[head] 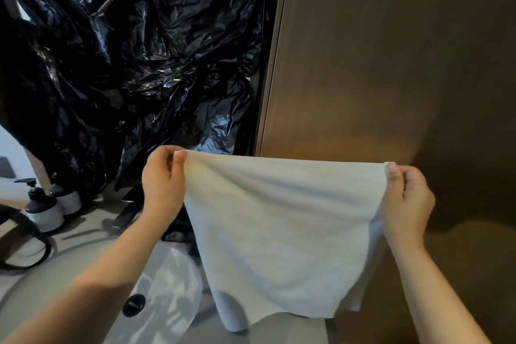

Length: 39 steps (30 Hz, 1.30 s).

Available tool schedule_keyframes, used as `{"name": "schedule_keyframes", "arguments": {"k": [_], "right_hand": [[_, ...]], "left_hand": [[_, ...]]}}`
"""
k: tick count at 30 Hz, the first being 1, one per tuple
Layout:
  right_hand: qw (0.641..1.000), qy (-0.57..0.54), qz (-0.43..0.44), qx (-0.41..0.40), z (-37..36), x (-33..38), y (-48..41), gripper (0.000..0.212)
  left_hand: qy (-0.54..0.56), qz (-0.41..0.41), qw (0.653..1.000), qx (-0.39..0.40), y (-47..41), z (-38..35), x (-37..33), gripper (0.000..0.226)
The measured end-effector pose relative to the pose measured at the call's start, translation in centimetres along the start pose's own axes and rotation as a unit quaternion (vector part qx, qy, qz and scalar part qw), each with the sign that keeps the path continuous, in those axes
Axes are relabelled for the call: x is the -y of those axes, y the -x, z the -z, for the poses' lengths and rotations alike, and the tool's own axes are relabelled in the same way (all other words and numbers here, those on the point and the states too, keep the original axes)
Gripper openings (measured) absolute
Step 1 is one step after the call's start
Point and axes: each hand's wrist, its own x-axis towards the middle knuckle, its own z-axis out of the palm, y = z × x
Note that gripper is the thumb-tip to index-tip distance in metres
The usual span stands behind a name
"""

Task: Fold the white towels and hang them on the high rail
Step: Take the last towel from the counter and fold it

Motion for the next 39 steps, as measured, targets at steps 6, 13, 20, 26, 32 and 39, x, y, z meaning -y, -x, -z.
{"name": "schedule_keyframes", "arguments": {"k": [6,13,20,26,32,39], "right_hand": [[0.986,-0.059,-0.014,0.154,0.7,0.6,-0.5,0.017],[0.994,-0.063,-0.026,0.090,1.2,0.3,-0.6,0.026],[0.995,-0.079,-0.045,0.045,1.1,1.1,-1.1,0.049],[0.995,-0.055,-0.066,0.055,1.2,0.9,-1.3,0.048],[0.998,-0.026,-0.030,0.051,1.3,1.1,-0.7,0.039],[0.999,0.019,-0.011,0.038,1.7,1.0,-0.9,0.029]], "left_hand": [[-0.031,-0.017,0.999,-0.005,-1.2,-0.1,-0.3,0.013],[-0.037,-0.012,0.999,0.027,-0.6,-0.4,0.0,0.010],[0.050,0.072,0.995,0.039,-0.2,0.1,-0.6,0.004],[0.147,0.154,0.971,0.107,0.1,0.4,-0.6,0.014],[-0.007,0.011,1.000,0.024,0.6,-0.3,-1.2,0.022],[-0.044,-0.071,0.996,-0.007,0.4,0.2,-2.4,0.014]]}}
